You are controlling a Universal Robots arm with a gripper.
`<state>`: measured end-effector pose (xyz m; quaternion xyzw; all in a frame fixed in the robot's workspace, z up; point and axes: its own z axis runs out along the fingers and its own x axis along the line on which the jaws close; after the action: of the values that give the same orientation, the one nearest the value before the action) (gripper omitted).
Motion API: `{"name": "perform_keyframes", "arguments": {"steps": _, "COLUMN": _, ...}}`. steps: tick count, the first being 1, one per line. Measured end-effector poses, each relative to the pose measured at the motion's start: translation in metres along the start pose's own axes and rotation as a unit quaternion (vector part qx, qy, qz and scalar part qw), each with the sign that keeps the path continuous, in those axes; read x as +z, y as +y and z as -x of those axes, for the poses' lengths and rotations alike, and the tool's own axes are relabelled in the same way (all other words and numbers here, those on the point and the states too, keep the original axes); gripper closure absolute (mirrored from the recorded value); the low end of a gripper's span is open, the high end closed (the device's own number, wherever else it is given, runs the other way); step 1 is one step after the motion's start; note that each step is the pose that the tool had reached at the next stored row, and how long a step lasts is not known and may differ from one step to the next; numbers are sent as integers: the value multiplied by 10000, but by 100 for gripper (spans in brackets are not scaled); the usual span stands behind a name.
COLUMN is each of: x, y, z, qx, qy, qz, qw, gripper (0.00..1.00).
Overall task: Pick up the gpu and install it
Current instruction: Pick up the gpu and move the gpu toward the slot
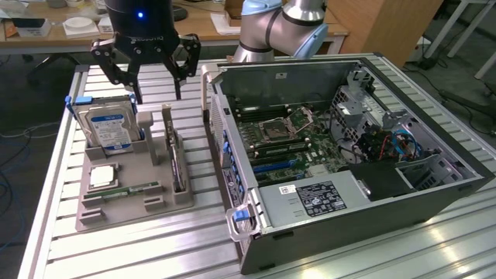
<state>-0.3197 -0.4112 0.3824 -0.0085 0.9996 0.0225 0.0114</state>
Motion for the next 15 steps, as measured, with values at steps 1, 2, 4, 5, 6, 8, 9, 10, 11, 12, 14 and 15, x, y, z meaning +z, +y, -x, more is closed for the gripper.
{"name": "perform_keyframes", "arguments": {"steps": 1, "x": 5, "y": -1, "z": 0, "qx": -4, "qy": 0, "qz": 0, "qw": 10000, "gripper": 35}}
{"name": "perform_keyframes", "arguments": {"steps": 2, "x": 10, "y": -2, "z": 0, "qx": -11, "qy": 0, "qz": 0, "qw": 10000, "gripper": 35}}
{"name": "perform_keyframes", "arguments": {"steps": 4, "x": 21, "y": -3, "z": 0, "qx": -21, "qy": 1, "qz": 1, "qw": 10000, "gripper": 35}}
{"name": "perform_keyframes", "arguments": {"steps": 5, "x": 28, "y": -3, "z": -1, "qx": -25, "qy": 1, "qz": 1, "qw": 10000, "gripper": 35}}
{"name": "perform_keyframes", "arguments": {"steps": 6, "x": 35, "y": -4, "z": -1, "qx": -29, "qy": 1, "qz": 1, "qw": 10000, "gripper": 35}}
{"name": "perform_keyframes", "arguments": {"steps": 8, "x": 48, "y": -4, "z": -1, "qx": -37, "qy": 1, "qz": 1, "qw": 10000, "gripper": 35}}
{"name": "perform_keyframes", "arguments": {"steps": 9, "x": 54, "y": -4, "z": -1, "qx": -41, "qy": 2, "qz": 1, "qw": 10000, "gripper": 35}}
{"name": "perform_keyframes", "arguments": {"steps": 10, "x": 60, "y": -5, "z": -1, "qx": -45, "qy": 2, "qz": 1, "qw": 10000, "gripper": 35}}
{"name": "perform_keyframes", "arguments": {"steps": 11, "x": 65, "y": -5, "z": -2, "qx": -49, "qy": 2, "qz": 1, "qw": 10000, "gripper": 35}}
{"name": "perform_keyframes", "arguments": {"steps": 12, "x": 69, "y": -6, "z": -2, "qx": -53, "qy": 2, "qz": 2, "qw": 10000, "gripper": 35}}
{"name": "perform_keyframes", "arguments": {"steps": 14, "x": 78, "y": -8, "z": -2, "qx": -62, "qy": 2, "qz": 2, "qw": 10000, "gripper": 35}}
{"name": "perform_keyframes", "arguments": {"steps": 15, "x": 82, "y": -9, "z": -2, "qx": -65, "qy": 3, "qz": 2, "qw": 10000, "gripper": 35}}
